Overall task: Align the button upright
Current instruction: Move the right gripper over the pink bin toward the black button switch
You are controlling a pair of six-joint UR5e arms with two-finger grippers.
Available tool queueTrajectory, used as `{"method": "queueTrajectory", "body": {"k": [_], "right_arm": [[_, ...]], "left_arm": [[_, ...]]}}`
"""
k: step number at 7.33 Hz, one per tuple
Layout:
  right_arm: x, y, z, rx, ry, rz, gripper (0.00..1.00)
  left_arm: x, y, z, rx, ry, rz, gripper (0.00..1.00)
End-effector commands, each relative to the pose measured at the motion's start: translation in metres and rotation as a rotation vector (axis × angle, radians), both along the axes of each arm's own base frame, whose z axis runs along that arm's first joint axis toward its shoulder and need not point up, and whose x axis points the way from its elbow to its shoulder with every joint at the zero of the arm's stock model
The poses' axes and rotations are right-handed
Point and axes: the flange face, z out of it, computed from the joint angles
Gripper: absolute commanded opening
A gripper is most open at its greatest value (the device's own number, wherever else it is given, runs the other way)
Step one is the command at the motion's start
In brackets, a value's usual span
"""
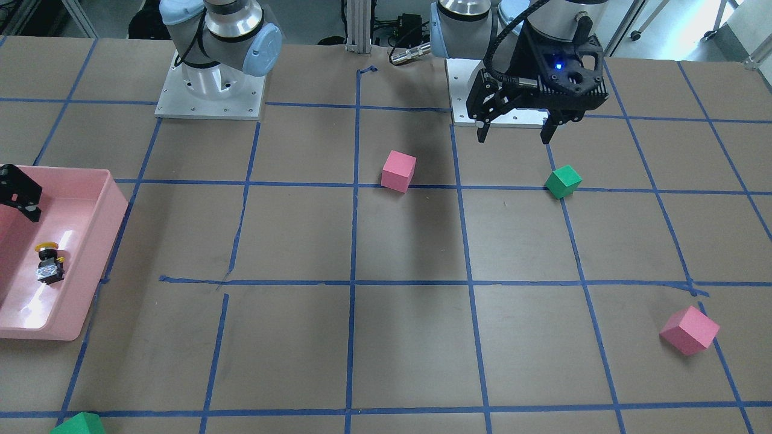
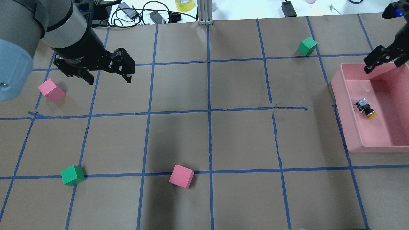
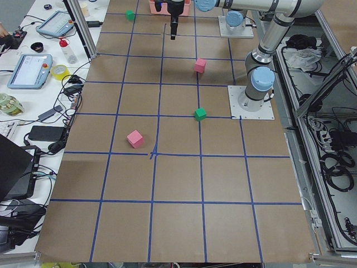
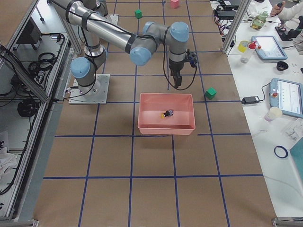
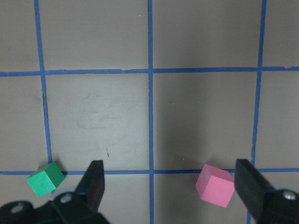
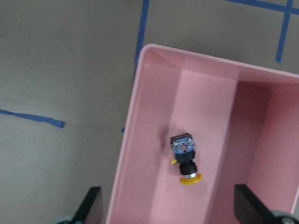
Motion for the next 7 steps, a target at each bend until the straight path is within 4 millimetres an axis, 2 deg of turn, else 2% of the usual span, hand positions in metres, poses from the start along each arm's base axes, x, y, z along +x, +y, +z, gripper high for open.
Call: {"method": "queueTrajectory", "body": {"k": [1,2,3,4,6,7], "right_arm": [[-0.060,-0.009,-0.057,0.019,-0.009,-0.028,1.00],[-0.066,-0.015,-0.078,0.031,-0.013,-0.059,1.00],[-0.066,-0.013,-0.100,0.065,-0.031,-0.196,1.00],[-0.061,-0.006,-0.120,0.098,-0.053,-0.241,1.00],[-0.054,0.005,-0.144,0.111,-0.063,-0.207,1.00],[-0.047,0.014,-0.164,0.139,-0.078,-0.190,1.00]], "left_arm": [[0.000,0.000,0.000,0.000,0.000,0.000,1.00],[0.000,0.000,0.001,-0.003,0.000,0.000,1.00],[0.000,0.000,0.001,-0.003,0.000,0.001,1.00],[0.000,0.000,0.000,0.000,0.000,0.000,1.00],[0.000,0.001,0.000,0.000,0.000,0.000,1.00],[0.000,0.000,0.001,-0.001,0.000,0.001,1.00]]}}
